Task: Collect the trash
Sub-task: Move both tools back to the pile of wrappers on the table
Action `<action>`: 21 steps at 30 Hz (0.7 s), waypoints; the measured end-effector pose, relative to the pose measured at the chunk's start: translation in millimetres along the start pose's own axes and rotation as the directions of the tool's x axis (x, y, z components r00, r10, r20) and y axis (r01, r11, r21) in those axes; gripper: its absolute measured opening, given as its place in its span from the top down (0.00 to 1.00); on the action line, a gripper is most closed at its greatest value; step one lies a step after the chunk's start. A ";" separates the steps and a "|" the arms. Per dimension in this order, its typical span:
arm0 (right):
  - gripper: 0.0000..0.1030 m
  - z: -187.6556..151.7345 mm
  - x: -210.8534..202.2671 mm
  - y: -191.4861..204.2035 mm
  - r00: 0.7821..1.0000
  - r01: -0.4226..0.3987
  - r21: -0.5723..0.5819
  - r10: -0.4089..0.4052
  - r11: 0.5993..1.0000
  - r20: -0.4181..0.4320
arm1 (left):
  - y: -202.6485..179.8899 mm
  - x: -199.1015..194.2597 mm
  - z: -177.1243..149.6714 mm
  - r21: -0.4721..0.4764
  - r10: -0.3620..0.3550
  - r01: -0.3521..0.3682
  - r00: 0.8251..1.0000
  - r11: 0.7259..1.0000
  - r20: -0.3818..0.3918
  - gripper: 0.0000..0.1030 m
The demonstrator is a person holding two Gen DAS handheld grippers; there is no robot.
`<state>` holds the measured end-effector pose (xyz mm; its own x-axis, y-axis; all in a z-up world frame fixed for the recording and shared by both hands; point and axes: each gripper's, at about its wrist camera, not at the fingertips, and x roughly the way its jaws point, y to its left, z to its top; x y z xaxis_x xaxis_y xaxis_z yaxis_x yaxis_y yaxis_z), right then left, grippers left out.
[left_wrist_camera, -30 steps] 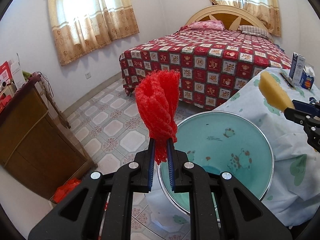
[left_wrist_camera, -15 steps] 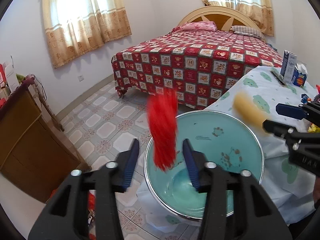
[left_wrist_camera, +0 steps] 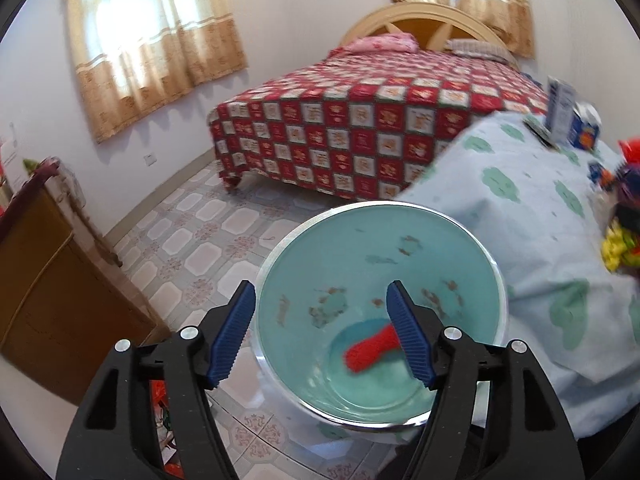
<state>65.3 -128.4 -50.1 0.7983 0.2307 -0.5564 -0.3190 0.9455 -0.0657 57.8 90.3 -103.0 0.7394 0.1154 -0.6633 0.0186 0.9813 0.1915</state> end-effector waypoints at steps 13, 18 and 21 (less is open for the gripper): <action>0.34 -77.1 -106.0 -130.5 0.970 0.214 0.262 -0.235 0.941 0.053 | -110.2 -23.9 -2.6 0.165 -0.140 0.136 0.990 0.977 0.016 0.27; 0.31 -87.9 -93.6 -147.6 0.973 0.215 0.280 -0.231 0.935 0.026 | -149.4 -26.5 0.3 0.202 -0.164 0.156 0.986 0.967 0.026 0.26; 0.30 -93.6 -82.0 -158.8 0.978 0.199 0.291 -0.207 0.936 -0.006 | -163.8 -24.6 1.0 0.210 -0.173 0.166 0.985 0.964 0.016 0.26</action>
<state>2.7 -319.0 -71.6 0.8440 0.0290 -0.5355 0.0094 0.9976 0.0689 37.2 -73.4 -117.3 0.7360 -0.0586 -0.6744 0.2816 0.9325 0.2262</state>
